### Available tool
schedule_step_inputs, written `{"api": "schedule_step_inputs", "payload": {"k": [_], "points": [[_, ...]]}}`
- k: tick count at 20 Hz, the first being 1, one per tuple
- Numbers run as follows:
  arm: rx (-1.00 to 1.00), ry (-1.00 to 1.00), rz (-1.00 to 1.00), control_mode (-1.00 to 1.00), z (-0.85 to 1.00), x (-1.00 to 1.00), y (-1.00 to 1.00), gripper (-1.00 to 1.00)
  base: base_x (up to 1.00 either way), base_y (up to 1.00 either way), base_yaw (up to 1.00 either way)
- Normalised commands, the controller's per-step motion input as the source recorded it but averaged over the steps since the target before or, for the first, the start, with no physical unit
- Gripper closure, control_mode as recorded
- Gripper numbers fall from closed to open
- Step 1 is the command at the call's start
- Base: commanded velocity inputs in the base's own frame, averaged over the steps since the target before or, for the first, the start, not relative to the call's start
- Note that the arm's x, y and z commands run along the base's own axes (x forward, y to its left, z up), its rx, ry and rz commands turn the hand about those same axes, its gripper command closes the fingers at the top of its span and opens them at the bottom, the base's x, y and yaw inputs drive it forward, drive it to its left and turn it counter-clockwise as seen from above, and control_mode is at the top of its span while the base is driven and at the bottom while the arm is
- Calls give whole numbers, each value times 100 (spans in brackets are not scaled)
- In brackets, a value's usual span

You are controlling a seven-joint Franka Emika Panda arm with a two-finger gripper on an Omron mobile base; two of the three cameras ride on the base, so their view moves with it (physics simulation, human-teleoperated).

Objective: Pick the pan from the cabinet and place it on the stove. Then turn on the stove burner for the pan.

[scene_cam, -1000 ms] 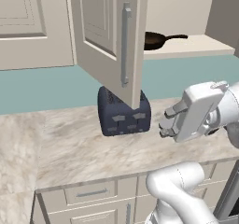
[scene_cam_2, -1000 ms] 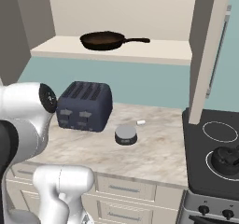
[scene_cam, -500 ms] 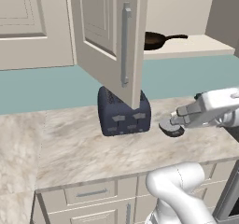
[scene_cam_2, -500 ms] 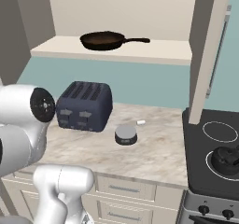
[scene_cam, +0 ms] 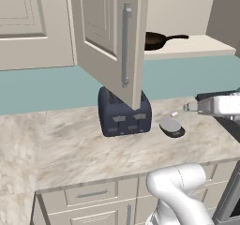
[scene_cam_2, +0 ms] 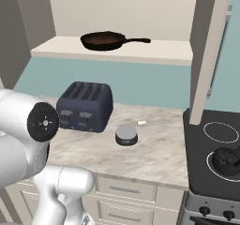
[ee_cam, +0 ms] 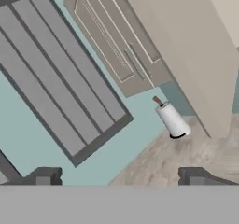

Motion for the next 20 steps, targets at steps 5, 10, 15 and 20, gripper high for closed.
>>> {"api": "schedule_step_inputs", "payload": {"k": [5, 10, 15, 20], "points": [[0, -18, -12, -100, 10, 26, -51, -100, 0, 0, 0], [0, -18, -10, -100, 16, 29, -45, -100, 0, 0, 0], [0, -20, -7, -100, 19, 38, -29, -100, 0, 0, 0], [-2, -20, -3, -100, 14, 45, -18, -100, 0, 0, 0]]}}
